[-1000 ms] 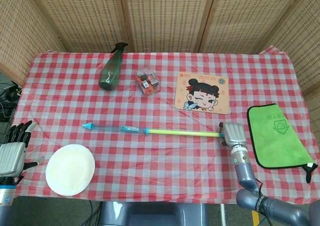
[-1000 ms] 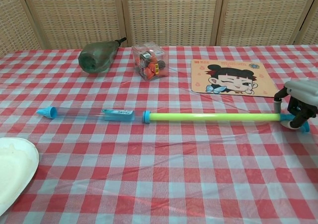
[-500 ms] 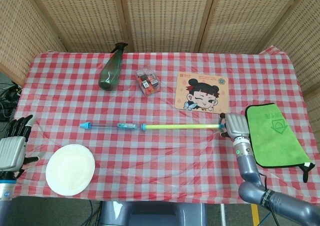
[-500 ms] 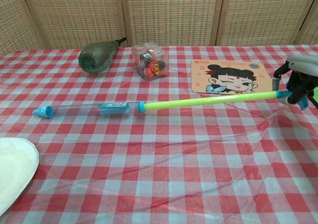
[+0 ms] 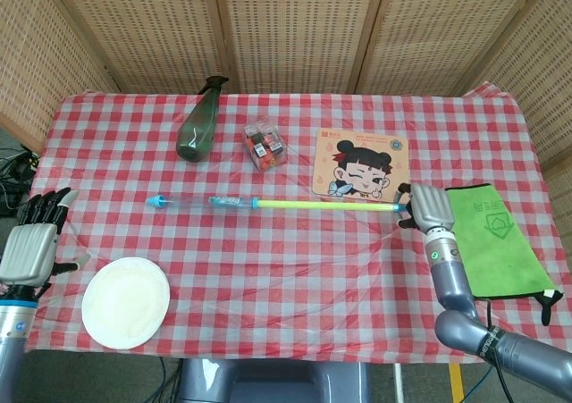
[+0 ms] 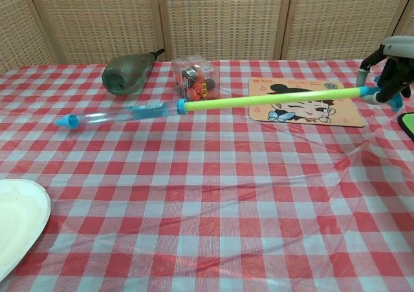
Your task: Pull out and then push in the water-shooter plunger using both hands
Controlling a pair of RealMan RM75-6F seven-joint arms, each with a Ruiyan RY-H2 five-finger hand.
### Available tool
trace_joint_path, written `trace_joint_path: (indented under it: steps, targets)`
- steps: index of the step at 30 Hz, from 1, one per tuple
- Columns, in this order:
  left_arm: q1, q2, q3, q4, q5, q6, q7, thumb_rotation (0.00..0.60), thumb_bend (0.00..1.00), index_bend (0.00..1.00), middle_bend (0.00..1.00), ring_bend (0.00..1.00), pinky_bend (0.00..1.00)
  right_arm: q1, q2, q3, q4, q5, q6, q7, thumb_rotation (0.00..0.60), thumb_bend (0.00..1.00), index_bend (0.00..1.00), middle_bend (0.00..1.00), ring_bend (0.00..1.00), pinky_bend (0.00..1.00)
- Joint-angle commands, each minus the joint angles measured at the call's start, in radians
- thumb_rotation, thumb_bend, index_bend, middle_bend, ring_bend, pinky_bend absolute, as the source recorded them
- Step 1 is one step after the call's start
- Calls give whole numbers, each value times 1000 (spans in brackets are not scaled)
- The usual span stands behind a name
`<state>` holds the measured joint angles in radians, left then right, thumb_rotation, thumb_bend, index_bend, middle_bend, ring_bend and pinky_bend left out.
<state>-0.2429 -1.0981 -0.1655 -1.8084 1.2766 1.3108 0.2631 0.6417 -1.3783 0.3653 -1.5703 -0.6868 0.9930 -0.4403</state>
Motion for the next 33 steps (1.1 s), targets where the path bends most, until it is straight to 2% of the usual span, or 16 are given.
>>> trace_joint_path:
  steps: [1, 5, 6, 16, 17, 19, 21, 24, 27, 33]
  targets:
    - [-30, 12, -23, -22, -33, -27, 29, 600, 159, 0, 0, 0, 0, 13, 28, 22, -20, 18, -20, 29, 600, 550, 856, 1000, 994, 701]
    - [-69, 19, -47, -35, -75, -60, 60, 600, 163, 0, 0, 0, 0, 29, 54, 34, -24, 27, -45, 52, 600, 549, 857, 1000, 994, 701]
    - [-97, 19, -68, -34, -104, -83, 76, 600, 163, 0, 0, 0, 0, 39, 63, 41, -19, 33, -57, 58, 600, 549, 858, 1000, 994, 701]
    - [-226, 16, -140, 7, -274, -187, 150, 600, 170, 53, 21, 15, 0, 86, 85, 37, 7, 70, -90, 81, 600, 548, 859, 1000, 994, 701]
    - [-239, 17, -145, 14, -292, -197, 159, 600, 170, 69, 78, 58, 14, 90, 86, 35, 8, 73, -90, 81, 600, 548, 860, 1000, 994, 701]
    - [-264, 16, -155, 27, -324, -213, 173, 600, 171, 111, 255, 204, 121, 98, 89, 31, 9, 77, -89, 82, 600, 548, 860, 1000, 994, 701]
    - [-302, 15, -177, 51, -368, -260, 159, 600, 172, 184, 475, 401, 315, 107, 91, 29, 8, 83, -87, 81, 600, 548, 860, 1000, 994, 701]
    - [-341, 35, -186, 71, -424, -329, 151, 600, 173, 292, 681, 584, 492, 119, 93, 23, 5, 93, -83, 79, 600, 548, 860, 1000, 995, 701]
    - [-393, 60, -184, 93, -510, -412, 166, 600, 177, 356, 790, 684, 582, 131, 95, 20, 0, 100, -76, 78, 600, 548, 860, 1000, 995, 701]
    - [-470, 75, -159, 133, -623, -481, 204, 600, 177, 351, 840, 732, 626, 147, 98, 12, -3, 111, -68, 80, 600, 548, 861, 1000, 995, 701]
